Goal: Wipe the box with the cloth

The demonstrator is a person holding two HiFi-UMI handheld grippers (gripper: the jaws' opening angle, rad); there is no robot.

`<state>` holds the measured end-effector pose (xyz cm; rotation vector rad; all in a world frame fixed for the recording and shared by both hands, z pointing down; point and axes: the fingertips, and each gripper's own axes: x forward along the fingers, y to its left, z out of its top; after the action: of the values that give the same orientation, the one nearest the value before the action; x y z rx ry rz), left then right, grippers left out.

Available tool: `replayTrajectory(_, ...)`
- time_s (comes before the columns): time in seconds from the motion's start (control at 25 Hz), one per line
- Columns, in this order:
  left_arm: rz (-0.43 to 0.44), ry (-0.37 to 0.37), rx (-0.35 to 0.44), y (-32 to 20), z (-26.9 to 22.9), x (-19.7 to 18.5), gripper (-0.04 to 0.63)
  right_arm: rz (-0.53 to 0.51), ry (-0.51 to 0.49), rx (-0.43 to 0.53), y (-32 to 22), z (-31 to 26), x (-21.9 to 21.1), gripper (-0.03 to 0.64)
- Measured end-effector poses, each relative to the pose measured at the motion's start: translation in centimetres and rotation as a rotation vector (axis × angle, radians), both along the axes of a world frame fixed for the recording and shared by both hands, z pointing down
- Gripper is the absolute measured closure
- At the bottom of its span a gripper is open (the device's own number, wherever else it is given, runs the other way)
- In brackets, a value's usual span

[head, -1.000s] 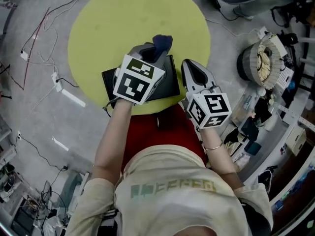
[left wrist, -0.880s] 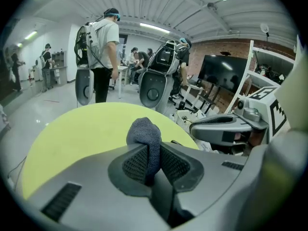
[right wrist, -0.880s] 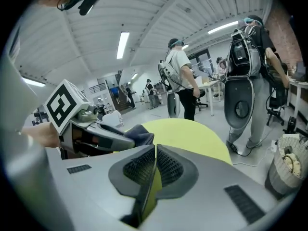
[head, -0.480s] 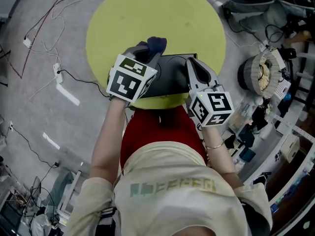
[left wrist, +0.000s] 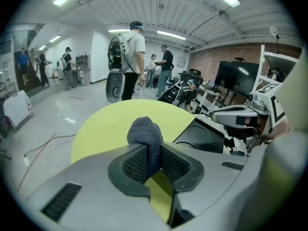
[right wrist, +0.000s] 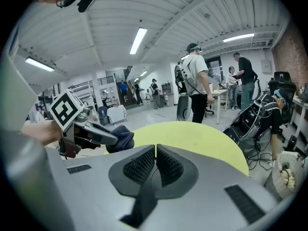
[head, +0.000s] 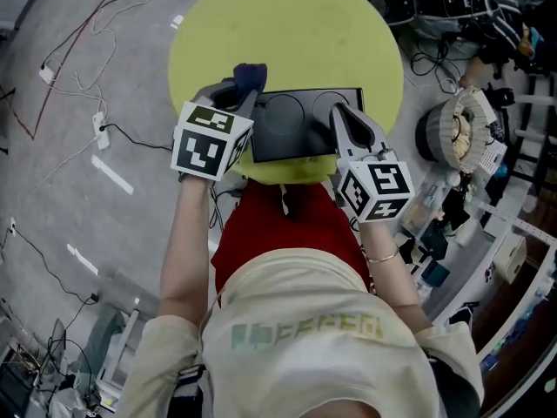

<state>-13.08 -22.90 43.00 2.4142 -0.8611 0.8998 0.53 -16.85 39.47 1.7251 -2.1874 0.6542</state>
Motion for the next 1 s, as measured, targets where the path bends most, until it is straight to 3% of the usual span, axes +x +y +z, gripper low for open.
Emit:
replayTrajectory(0.2,-0.118,-0.055,0.082,0.9,-2.0,-2.5,0.531,0.008,0.010,0.029,0.9,-0.9,1.8,0.578)
replayTrajectory(0.32,-0.139,-0.018,0.106,2.1,-4.0,-0.9,0.532,0.030,0.006,0.043,1.8,-1.2,4.1,0.578)
replayTrajectory(0.52,-0.095,0.094,0.090,4.6,-6.6,6.9,0.531,0.055,-0.018,0.055,3.7,-1.1,9.1,0.578)
replayTrajectory(0.76,-0.029,0.238,-0.013,7.6,-7.3,18.4,0.532,0.062,-0.064,0.057,5.9,-0.7,15.5,0.578)
replayTrajectory(0.88,-0.014,0.236,-0.048,8.4,-6.3,22.8,0.531,0.037,-0.089,0.054,6.6,-0.6,17.6,0.578)
replayTrajectory(1.0,-0.031,0.205,-0.092,8.4,-4.1,25.0,0.532,0.003,-0.109,0.042,6.7,-0.2,18.3,0.578)
